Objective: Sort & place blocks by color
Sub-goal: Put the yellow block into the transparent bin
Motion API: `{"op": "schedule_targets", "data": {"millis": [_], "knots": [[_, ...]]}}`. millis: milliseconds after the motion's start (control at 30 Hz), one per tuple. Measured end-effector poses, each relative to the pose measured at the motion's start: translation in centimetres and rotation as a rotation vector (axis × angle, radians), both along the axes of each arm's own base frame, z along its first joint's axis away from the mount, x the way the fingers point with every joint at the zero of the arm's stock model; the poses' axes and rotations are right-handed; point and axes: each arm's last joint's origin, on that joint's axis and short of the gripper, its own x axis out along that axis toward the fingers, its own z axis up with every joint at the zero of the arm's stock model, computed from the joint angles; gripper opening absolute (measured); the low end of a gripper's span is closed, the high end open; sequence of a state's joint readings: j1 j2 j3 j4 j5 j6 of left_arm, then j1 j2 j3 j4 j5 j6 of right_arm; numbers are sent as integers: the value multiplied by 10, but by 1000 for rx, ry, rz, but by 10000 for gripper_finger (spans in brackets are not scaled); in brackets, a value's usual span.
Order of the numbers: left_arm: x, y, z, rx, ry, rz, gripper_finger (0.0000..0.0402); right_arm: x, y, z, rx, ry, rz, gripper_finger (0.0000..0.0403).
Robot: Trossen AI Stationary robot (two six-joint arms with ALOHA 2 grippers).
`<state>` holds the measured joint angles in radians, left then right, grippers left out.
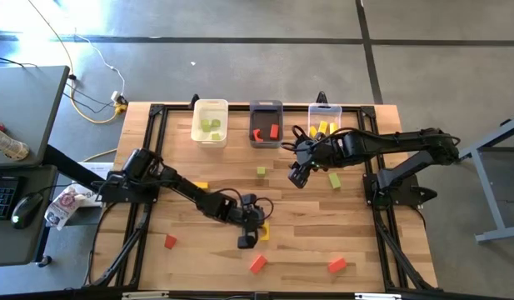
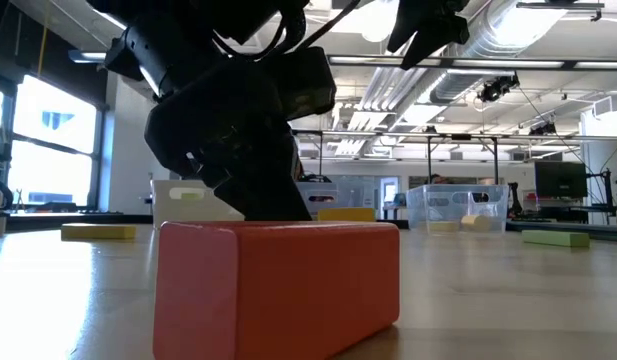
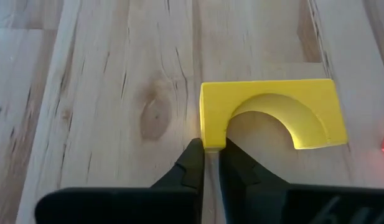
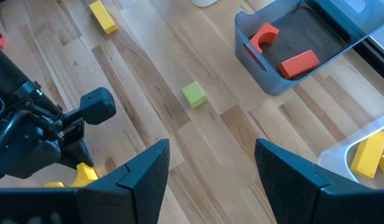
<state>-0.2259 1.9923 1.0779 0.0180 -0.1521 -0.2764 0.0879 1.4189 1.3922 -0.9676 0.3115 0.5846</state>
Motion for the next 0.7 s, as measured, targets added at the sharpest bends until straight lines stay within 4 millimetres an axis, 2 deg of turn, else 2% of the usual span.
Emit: {"op": "schedule_targets", "data": {"millis": [400, 700], "knots": [[4, 19, 0, -74, 10, 5, 6, 0, 7, -1, 68, 9, 70, 224], [7, 42, 19, -102, -50, 50, 5, -2, 27, -1, 125, 17, 174, 224]]}}
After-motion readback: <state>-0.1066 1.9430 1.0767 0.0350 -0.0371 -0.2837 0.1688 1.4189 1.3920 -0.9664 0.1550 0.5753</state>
